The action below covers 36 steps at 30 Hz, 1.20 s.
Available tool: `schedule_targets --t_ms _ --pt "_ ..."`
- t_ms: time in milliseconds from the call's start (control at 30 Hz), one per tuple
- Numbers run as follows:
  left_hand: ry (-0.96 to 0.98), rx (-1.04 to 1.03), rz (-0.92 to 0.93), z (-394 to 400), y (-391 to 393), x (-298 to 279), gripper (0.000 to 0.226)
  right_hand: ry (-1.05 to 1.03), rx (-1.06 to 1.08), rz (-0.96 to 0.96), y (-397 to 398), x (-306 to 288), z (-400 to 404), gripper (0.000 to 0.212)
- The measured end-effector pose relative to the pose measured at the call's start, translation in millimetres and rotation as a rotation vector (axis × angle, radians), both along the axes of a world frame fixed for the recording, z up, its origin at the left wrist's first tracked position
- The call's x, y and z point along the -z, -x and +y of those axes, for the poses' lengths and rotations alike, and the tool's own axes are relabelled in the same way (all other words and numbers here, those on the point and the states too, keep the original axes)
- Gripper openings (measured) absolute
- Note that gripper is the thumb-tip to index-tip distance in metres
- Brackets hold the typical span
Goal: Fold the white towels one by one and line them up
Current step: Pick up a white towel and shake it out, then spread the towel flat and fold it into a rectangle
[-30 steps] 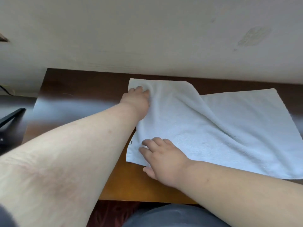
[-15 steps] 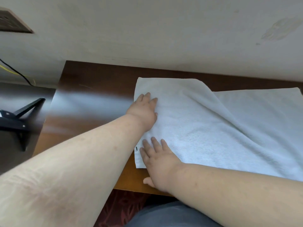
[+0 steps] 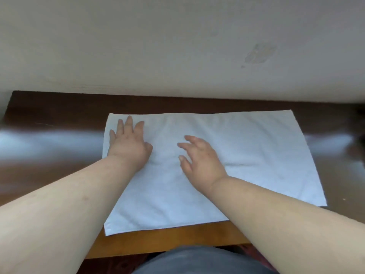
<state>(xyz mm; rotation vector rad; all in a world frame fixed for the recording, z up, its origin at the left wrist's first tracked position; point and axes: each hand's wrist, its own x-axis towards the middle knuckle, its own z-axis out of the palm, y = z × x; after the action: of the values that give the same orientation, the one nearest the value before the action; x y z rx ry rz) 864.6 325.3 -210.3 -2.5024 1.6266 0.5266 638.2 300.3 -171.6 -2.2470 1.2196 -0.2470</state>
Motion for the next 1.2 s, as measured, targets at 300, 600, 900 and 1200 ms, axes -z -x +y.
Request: schedule_targets --t_ms 300,600,900,1200 --pt "-0.130 0.060 -0.046 -27 87 9 0.075 -0.213 0.125 0.653 119 37 -110 0.078" --pt "-0.030 0.540 0.125 -93 216 5 0.066 0.056 0.438 0.353 163 37 -95 0.058" --pt "0.160 0.609 0.095 -134 301 -6 0.069 -0.041 0.464 0.226 277 41 -82 0.056" --pt "-0.095 0.659 -0.023 -228 414 32 0.110 -0.097 0.268 0.548 359 66 -28 0.073"
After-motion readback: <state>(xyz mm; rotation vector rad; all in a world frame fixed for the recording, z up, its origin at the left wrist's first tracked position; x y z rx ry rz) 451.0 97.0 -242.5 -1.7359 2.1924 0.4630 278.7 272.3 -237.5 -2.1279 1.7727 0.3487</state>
